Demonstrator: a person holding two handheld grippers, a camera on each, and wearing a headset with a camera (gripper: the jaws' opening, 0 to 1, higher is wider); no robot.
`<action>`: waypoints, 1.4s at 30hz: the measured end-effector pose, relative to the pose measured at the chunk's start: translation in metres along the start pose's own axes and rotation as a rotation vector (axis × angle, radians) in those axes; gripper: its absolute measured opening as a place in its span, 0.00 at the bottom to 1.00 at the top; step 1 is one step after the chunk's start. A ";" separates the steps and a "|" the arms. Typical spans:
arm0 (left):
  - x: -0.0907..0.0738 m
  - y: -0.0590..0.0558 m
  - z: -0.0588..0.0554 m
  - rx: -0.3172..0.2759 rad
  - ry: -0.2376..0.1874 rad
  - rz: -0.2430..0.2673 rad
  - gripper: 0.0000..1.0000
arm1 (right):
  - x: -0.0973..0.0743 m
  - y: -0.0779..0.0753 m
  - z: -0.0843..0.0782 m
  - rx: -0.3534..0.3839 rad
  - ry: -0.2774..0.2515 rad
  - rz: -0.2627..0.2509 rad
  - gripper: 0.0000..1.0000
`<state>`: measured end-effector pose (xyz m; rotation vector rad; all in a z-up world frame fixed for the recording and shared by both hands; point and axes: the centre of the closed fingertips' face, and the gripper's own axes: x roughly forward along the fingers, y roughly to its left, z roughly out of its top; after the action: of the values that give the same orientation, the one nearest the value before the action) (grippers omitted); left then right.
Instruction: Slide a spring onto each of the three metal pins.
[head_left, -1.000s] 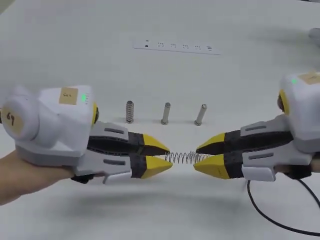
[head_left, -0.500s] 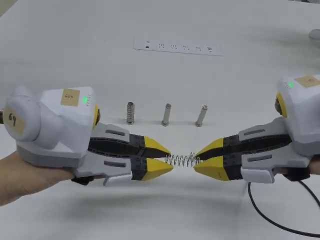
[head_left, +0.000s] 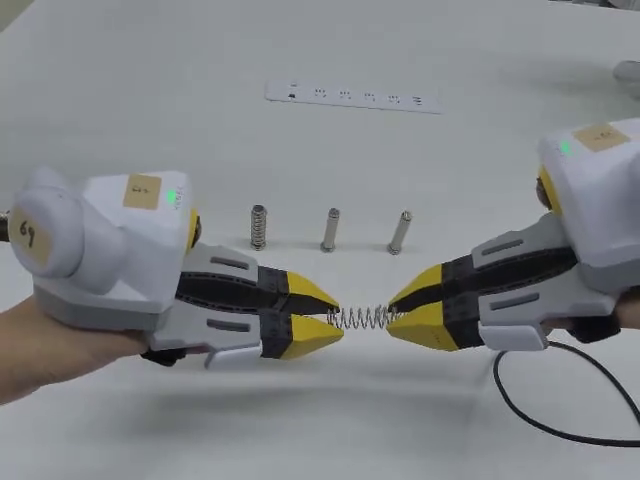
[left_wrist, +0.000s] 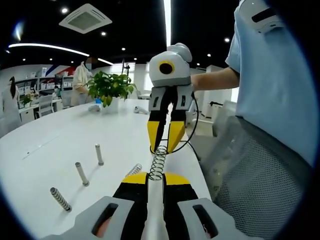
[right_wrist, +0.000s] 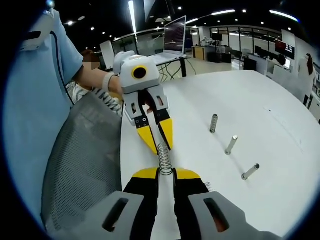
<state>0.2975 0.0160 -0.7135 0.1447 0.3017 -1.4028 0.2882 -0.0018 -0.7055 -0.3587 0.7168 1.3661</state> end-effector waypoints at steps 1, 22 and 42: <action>0.000 0.000 0.000 0.000 0.001 -0.002 0.03 | 0.000 0.000 0.001 -0.009 0.004 0.002 0.08; 0.004 0.001 -0.004 0.041 0.048 -0.014 0.02 | 0.002 0.001 0.029 -0.127 0.082 0.027 0.07; 0.007 0.001 -0.008 0.061 0.071 -0.026 0.02 | 0.008 0.002 0.034 -0.168 0.099 0.044 0.08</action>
<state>0.2982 0.0120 -0.7232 0.2426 0.3207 -1.4348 0.2951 0.0254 -0.6852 -0.5494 0.6970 1.4627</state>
